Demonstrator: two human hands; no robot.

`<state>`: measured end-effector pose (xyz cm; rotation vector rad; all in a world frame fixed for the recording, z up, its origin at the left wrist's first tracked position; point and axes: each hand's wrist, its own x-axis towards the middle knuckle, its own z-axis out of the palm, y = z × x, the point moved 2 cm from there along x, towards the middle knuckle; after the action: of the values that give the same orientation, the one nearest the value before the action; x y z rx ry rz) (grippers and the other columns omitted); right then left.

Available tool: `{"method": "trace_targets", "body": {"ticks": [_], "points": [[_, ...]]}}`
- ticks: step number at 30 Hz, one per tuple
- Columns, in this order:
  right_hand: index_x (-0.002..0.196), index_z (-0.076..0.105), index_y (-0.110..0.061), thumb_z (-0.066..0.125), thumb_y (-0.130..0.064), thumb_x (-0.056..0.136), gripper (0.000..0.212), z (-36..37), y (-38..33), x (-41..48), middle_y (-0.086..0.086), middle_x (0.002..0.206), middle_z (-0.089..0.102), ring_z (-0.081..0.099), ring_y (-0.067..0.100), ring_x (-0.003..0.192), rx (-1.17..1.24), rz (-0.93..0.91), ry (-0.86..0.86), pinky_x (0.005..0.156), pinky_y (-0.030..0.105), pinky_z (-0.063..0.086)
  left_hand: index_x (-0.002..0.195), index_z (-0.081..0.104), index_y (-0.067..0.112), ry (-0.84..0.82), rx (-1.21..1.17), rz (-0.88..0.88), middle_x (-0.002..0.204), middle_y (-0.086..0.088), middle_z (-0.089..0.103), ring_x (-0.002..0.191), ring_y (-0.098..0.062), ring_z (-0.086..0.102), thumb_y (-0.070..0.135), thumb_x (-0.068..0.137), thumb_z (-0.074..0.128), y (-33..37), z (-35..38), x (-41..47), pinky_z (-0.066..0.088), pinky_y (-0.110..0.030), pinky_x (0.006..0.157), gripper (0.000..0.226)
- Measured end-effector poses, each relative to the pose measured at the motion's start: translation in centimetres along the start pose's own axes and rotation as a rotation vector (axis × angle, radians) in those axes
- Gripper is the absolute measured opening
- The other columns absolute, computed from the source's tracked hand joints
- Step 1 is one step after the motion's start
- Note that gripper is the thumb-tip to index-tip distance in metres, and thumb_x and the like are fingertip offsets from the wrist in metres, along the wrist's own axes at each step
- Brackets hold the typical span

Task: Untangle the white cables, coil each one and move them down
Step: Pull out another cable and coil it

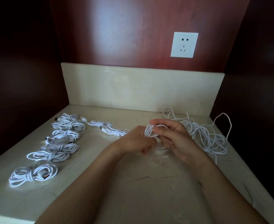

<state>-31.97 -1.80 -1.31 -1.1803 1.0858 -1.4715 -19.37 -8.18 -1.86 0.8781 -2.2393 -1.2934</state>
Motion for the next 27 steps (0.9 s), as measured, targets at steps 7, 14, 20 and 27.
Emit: {"method": "trace_targets", "body": {"ticks": [7,14,20,27], "points": [[0.098,0.070,-0.013,0.057,-0.007,0.095,0.015,0.5,0.4,0.8,-0.005,0.053,0.050,0.024,0.000,0.034,0.095,0.019,0.236,0.034,0.015,0.016,0.069,0.049,0.028,0.273,0.428,0.184,0.065,0.006,0.054,0.069,-0.023,0.058,0.019,0.090,0.058,-0.2,-0.1,0.8,0.039,-0.030,0.060,0.024],[0.094,0.063,-0.013,0.057,-0.013,0.095,0.006,-0.3,0.5,1.3,-0.008,0.053,0.050,0.024,0.001,0.034,0.249,0.005,0.280,0.033,0.015,0.015,0.095,0.044,0.026,0.421,0.074,0.286,0.067,0.005,0.062,0.052,-0.009,0.050,0.027,0.074,0.069,0.5,0.0,0.5,0.042,-0.032,0.056,0.033],[0.092,0.063,-0.015,0.058,-0.011,0.095,0.007,0.1,0.6,1.2,-0.005,0.061,0.056,0.024,0.001,0.036,0.203,-0.061,0.270,0.035,0.015,0.014,0.078,0.046,0.024,0.556,-0.206,0.197,0.061,0.010,0.055,0.061,-0.010,0.052,0.065,0.085,0.046,0.6,-0.1,0.2,0.049,-0.039,0.070,0.041],[0.095,0.060,-0.007,0.068,-0.010,0.088,0.011,-0.1,0.7,0.9,-0.005,0.063,0.064,0.026,0.007,0.039,-0.053,-0.128,0.317,0.038,0.017,0.019,0.063,0.037,0.024,0.620,-0.040,0.193,0.050,0.014,0.044,0.057,-0.014,0.044,0.043,0.099,0.048,-1.1,-1.2,1.1,0.046,-0.041,0.063,0.041]]}}
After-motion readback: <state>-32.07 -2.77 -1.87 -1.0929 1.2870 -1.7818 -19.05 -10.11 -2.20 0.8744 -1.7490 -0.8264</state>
